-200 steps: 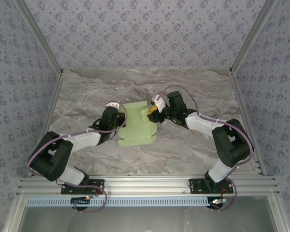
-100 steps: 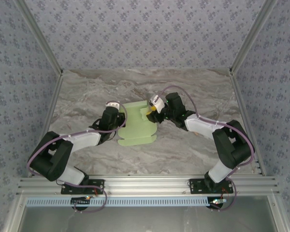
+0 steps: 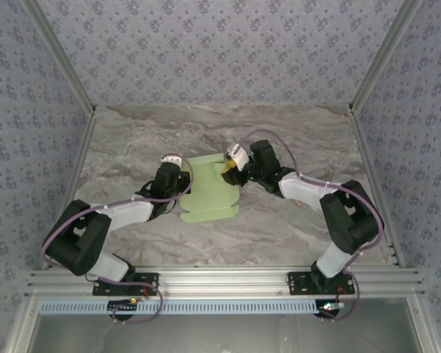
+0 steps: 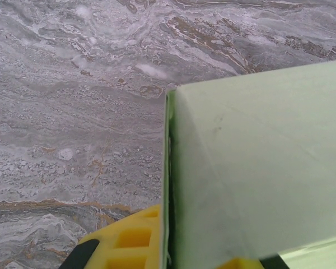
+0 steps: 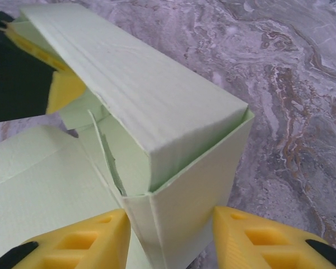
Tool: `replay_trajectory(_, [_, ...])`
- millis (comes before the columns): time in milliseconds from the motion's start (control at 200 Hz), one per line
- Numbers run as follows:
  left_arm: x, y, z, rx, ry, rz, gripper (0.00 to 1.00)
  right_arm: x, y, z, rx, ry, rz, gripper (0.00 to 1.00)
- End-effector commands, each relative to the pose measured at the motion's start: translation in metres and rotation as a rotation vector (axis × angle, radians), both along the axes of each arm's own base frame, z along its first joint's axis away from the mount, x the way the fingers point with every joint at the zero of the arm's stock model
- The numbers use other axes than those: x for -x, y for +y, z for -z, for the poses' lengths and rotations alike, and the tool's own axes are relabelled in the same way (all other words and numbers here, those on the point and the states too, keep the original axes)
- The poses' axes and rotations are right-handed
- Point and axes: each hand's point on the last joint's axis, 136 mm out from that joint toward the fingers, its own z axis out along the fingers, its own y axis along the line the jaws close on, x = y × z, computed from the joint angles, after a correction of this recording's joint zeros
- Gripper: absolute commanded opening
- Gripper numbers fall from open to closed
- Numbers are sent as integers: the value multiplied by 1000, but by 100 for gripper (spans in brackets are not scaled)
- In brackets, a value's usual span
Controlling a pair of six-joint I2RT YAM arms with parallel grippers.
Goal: Fold the paper box
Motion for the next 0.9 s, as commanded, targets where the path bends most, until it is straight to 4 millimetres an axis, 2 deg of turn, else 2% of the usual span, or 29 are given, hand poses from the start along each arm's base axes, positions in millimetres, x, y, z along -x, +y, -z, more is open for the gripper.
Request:
replay_trajectory(0, [-3, -20, -11, 24, -20, 63, 5, -18, 12, -19, -25, -67, 72, 41])
replay_trajectory(170, [-2, -22, -10, 21, -13, 64, 6, -28, 9, -18, 18, -96, 223, 36])
replay_trajectory(325, [-2, -25, -8, 17, -6, 71, 6, -37, -3, -22, 32, -98, 386, 32])
replay_trajectory(515, [-3, -27, -7, 14, -4, 71, 6, -40, -10, -21, 30, -62, 498, 29])
replay_trajectory(894, [-1, -29, -8, 15, -7, 75, 5, -47, -27, -1, 85, -5, 707, 20])
